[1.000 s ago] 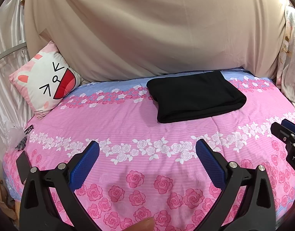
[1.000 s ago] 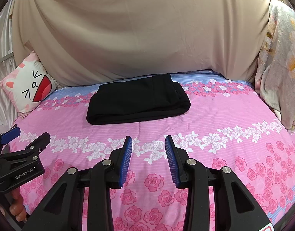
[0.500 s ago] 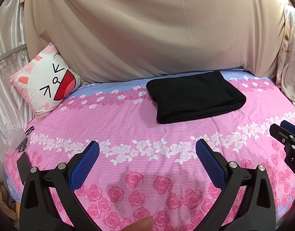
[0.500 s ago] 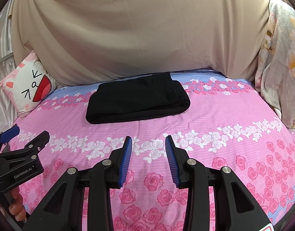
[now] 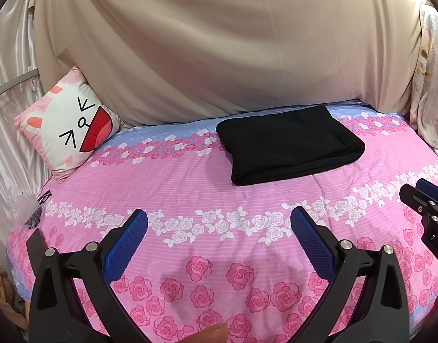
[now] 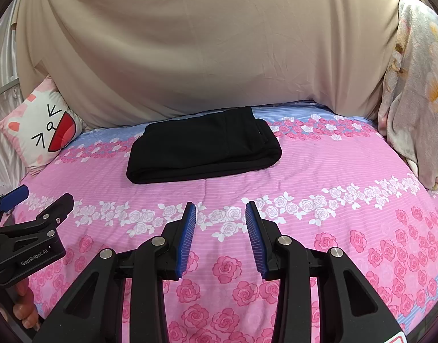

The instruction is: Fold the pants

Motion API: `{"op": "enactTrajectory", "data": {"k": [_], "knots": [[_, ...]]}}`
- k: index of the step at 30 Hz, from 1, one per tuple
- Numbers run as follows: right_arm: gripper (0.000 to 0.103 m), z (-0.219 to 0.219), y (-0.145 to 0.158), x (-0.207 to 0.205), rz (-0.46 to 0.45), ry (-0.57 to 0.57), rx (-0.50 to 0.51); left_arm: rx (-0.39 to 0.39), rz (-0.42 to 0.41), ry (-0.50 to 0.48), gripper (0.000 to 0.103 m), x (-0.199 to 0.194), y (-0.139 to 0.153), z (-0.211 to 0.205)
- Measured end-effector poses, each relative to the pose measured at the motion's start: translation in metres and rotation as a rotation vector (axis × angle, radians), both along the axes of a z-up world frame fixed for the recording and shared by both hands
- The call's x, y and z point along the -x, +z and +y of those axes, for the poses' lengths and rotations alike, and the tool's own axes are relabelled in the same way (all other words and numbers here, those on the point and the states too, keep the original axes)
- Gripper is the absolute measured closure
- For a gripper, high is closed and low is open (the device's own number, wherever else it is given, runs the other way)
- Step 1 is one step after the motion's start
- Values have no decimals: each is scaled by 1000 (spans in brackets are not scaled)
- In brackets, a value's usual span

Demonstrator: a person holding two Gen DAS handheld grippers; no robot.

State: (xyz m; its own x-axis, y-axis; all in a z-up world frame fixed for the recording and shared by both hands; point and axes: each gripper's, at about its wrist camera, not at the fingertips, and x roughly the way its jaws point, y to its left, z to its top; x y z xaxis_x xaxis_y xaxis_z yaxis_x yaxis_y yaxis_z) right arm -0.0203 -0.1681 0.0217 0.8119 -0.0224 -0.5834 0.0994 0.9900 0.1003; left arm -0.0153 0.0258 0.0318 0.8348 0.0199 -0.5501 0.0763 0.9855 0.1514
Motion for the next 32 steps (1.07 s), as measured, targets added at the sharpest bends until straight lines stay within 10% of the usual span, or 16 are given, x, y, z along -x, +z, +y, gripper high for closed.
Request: {"op": "enactTrajectory", "data": {"k": [32], "knots": [[58,-1,-7,-2,18,-13,-5,23,44,4,5,-9,-9,4]]}}
